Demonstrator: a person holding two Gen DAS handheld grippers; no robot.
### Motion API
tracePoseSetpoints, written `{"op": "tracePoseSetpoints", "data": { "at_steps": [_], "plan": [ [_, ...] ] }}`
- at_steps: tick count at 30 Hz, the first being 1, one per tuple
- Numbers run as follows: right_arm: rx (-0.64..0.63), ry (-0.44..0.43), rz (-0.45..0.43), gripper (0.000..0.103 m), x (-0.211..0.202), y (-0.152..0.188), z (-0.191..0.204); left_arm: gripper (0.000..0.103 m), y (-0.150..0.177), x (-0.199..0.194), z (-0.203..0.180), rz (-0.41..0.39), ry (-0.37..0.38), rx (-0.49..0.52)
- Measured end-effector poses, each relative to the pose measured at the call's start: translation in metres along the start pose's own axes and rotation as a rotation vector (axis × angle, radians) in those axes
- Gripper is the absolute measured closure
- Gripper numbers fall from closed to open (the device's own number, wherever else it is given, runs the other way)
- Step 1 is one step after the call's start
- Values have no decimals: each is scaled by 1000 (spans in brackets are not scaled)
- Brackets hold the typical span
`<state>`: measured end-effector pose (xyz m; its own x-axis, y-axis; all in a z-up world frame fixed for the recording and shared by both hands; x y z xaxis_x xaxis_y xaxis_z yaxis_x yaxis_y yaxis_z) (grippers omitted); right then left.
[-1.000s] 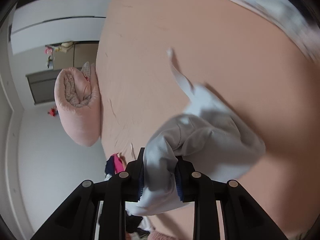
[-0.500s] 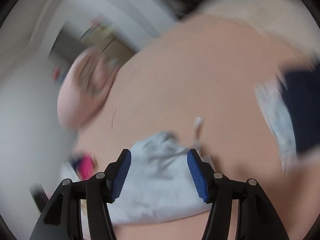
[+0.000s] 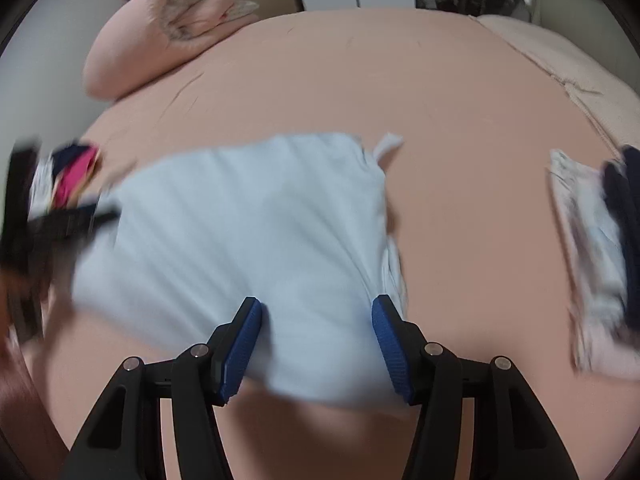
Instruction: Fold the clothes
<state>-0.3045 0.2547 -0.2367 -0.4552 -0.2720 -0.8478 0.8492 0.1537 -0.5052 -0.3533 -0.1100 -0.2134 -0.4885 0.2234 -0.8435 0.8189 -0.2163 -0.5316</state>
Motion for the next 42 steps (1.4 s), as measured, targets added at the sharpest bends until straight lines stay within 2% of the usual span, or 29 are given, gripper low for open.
{"op": "tracePoseSetpoints", "data": {
  "at_steps": [1,3,5,7,9,10,11,12,13,14,15,17,19,20,21,22,23,24,26,28,30,31,32,34,35,38,39,41,42],
  "plan": [
    [-8,23,16,47,-4,8,-1,30,1,-10,7,-3,-10,-15],
    [-22,68,50,44,-11,24,-2,30,6,-43,28,-62,-129,-67],
    [84,16,32,45,-24,33,-14,30,20,-74,40,-110,-186,-76],
    [107,29,-46,45,-44,19,-15,30,35,-91,43,-123,-236,-38],
    [66,18,-132,44,-60,-3,-3,30,48,-94,35,-142,-248,14],
    [33,11,-167,44,-66,-15,7,30,53,-82,32,-123,-255,35],
    [-14,6,-175,39,-65,-27,19,30,58,-71,29,-104,-262,57],
    [-73,-13,-172,35,-57,-39,34,30,63,-59,26,-85,-269,78],
    [-112,-26,-170,35,-45,-48,45,27,67,-51,24,-69,-274,95],
    [-148,-16,-140,35,-29,-48,47,26,66,-56,29,-67,-270,91],
    [-184,-5,-109,35,-12,-47,49,20,65,-61,35,-65,-267,88],
    [-229,78,-2,35,27,-54,34,19,63,-71,45,-60,-260,81],
    [-164,43,7,33,20,-53,-8,20,61,-81,55,-55,-253,75],
    [-119,36,13,28,16,-56,-24,21,59,-86,61,-53,-249,72],
    [-93,23,3,28,9,-57,-26,22,58,-91,66,-50,-246,68],
    [-66,10,-8,28,2,-58,-29,22,58,-96,70,-50,-226,44],
    [-40,-3,-19,28,-6,-59,-31,22,59,-99,71,-55,-149,-62],
    [4,-33,-43,28,-15,-55,-27,22,65,-101,72,-42,-111,-169],
    [94,-94,-91,28,-35,-46,-20,22,86,-107,83,-22,-94,-399],
    [252,-100,-155,27,-58,-24,-32,22,113,-114,83,-11,-31,-597],
    [377,-46,-148,27,-64,0,-50,22,140,-119,74,-3,64,-760],
    [448,-23,-137,27,-65,16,-60,22,148,-114,67,11,118,-776],
    [483,-47,-131,27,-59,23,-65,22,155,-110,59,22,156,-786],
    [550,-99,-118,26,-48,35,-74,22,157,-103,48,13,122,-754],
    [583,-125,-111,25,-43,41,-79,22,153,-102,45,-21,121,-748],
    [503,-264,-67,26,-21,17,-42,22,136,-96,38,-91,164,-782],
    [475,-310,-52,25,-14,9,-30,22,131,-89,34,-87,120,-753],
    [434,-260,-66,27,-6,1,-23,23,121,-74,32,-83,47,-711],
    [427,-247,-92,34,-3,-4,-21,36,116,-67,34,-85,22,-701]
  ]
}}
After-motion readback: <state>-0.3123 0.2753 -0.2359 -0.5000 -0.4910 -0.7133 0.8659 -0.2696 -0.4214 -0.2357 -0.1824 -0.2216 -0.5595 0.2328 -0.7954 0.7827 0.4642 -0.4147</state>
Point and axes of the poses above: each gripper's, at about its wrist camera, not at the fingertips, and x roughly the way its jaws point, z to its left, y to its underside, the point moved 4 cm from there along x, roughly the way its jaws point, and after that the axes turned 4 degrees about -y, right-handed, at the moved point
